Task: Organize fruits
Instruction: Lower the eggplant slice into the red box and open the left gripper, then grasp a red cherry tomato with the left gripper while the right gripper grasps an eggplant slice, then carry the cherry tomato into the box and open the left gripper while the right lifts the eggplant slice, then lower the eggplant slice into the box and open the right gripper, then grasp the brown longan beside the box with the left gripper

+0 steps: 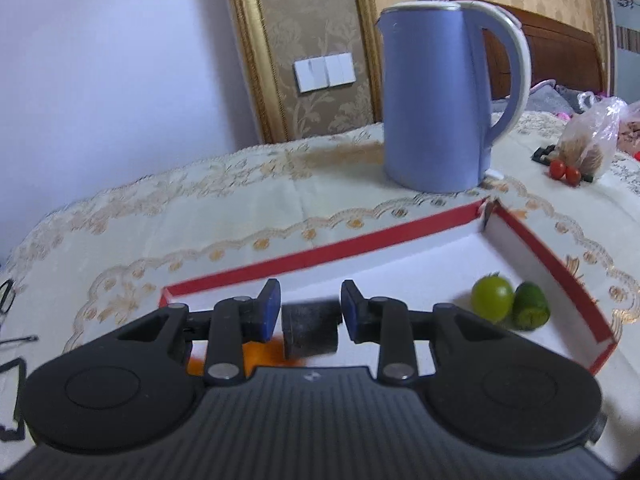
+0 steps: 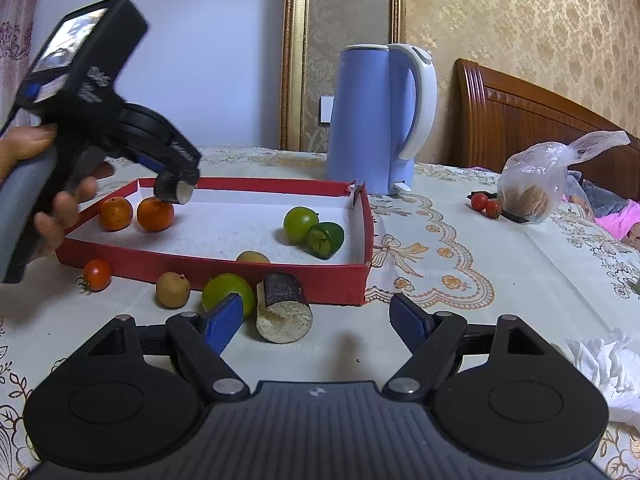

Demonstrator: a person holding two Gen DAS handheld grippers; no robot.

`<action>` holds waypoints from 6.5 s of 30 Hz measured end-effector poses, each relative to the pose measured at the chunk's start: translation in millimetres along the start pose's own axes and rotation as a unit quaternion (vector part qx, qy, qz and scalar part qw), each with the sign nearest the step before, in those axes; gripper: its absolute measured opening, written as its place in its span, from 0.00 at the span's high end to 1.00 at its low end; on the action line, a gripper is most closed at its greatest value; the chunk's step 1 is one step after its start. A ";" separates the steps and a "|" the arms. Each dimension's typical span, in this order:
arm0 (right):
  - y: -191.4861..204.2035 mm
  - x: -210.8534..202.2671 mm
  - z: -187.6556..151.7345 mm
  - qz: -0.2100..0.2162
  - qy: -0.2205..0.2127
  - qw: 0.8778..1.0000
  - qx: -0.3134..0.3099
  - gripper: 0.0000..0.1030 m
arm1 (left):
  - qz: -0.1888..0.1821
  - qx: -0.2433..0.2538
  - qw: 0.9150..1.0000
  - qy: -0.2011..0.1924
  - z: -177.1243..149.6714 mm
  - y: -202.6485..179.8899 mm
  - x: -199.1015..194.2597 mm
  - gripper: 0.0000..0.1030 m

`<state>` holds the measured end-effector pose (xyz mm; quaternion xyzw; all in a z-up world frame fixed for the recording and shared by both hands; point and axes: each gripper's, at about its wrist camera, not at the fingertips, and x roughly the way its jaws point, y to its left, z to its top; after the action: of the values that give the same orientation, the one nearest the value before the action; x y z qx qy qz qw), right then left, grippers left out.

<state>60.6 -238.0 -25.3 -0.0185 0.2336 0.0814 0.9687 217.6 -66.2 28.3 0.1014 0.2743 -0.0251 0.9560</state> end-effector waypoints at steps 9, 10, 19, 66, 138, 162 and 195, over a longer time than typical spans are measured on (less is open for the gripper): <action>-2.8 0.1 -0.2 0.008 0.000 1.000 0.009 0.22 | 0.000 -0.010 1.000 -0.016 1.3 1.0 -19.2 0.60; -2.0 -0.3 -0.4 0.005 0.001 1.000 0.005 0.22 | 0.004 -0.011 1.000 -0.015 -3.8 4.0 -25.4 0.59; -3.4 -6.7 -0.2 -0.002 0.004 1.000 -0.015 0.22 | 0.014 -0.061 0.997 -0.048 -65.8 43.2 -96.9 0.23; -2.0 1.8 6.8 0.074 0.038 0.996 -0.007 0.69 | -0.039 -0.071 0.997 -0.013 -110.8 46.5 -102.0 0.79; 19.3 -6.8 53.3 0.097 -0.022 0.995 -0.018 0.70 | 0.084 -0.068 0.992 -0.062 -60.0 55.6 -48.1 0.00; 26.7 102.1 108.5 0.034 0.034 0.999 -0.016 0.70 | 0.083 -0.080 0.991 -0.074 -70.1 66.0 -54.6 0.00; -25.1 2.2 42.3 -0.011 0.004 0.995 0.103 0.00 | 0.053 -0.081 0.992 -0.082 -88.0 42.0 -110.3 0.00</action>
<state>85.6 -259.3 11.3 0.0780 0.2444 0.0462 0.9654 82.7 -7.6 21.3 0.0354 0.1900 0.0395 0.9803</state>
